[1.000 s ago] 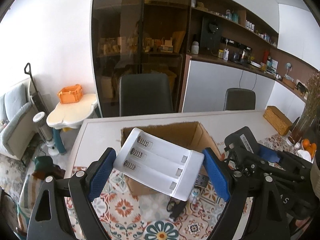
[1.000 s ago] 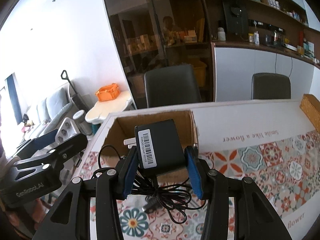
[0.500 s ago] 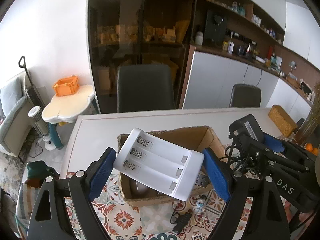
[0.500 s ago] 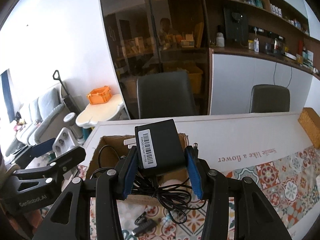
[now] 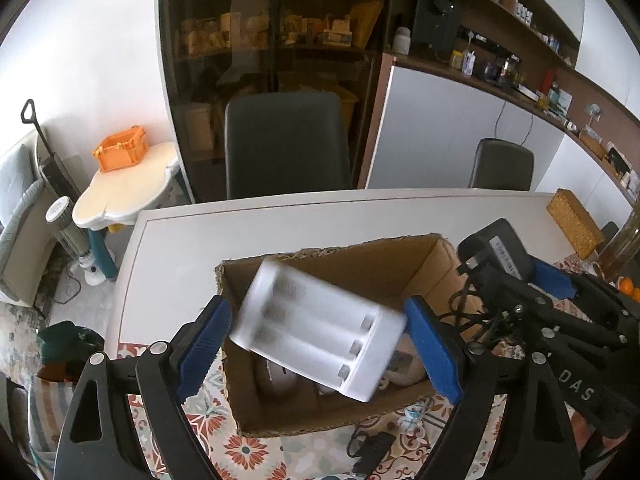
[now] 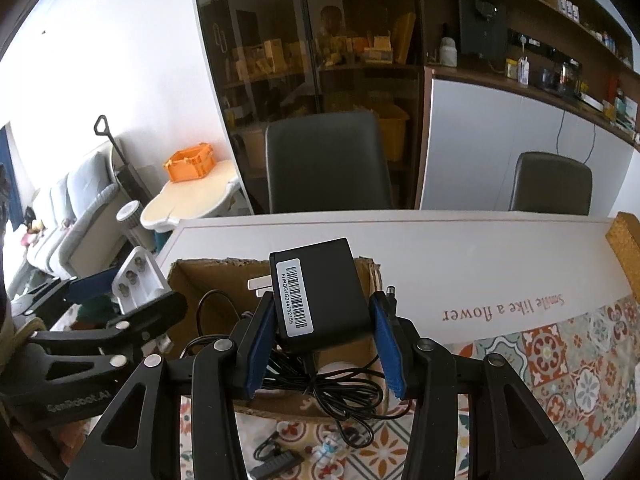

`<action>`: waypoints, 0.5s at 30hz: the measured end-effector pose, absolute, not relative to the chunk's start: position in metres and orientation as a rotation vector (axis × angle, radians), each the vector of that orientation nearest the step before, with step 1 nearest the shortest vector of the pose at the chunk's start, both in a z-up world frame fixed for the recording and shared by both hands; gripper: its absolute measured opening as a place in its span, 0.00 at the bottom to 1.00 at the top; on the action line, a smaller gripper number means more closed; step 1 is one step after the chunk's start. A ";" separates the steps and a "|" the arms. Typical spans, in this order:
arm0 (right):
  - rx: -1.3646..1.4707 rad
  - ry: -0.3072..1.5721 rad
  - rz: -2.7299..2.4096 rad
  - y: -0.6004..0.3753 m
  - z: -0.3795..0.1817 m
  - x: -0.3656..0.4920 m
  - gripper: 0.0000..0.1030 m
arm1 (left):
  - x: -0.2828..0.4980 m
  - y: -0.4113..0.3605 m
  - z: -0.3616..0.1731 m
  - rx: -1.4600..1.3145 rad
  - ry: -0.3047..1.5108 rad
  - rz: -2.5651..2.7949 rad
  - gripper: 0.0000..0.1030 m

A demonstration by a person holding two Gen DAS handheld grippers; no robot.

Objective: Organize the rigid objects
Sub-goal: 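Open both tools to drop the charger and power adapter into the box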

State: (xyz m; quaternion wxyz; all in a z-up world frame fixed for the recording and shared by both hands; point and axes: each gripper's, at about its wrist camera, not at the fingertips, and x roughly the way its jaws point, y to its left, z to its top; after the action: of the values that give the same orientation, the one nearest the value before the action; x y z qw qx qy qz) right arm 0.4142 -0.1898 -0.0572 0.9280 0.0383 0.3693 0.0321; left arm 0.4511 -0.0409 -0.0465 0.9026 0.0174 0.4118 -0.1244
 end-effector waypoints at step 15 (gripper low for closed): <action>0.056 0.784 0.108 -0.165 -0.063 0.429 0.45 | 0.440 0.009 -0.048 0.015 0.818 -0.061 0.96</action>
State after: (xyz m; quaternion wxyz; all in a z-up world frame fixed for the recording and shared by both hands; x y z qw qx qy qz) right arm 0.4292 -0.1654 -0.0628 0.9224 0.0270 0.3817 0.0528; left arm 0.4398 0.0094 -0.0476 0.9171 0.0072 0.3975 -0.0298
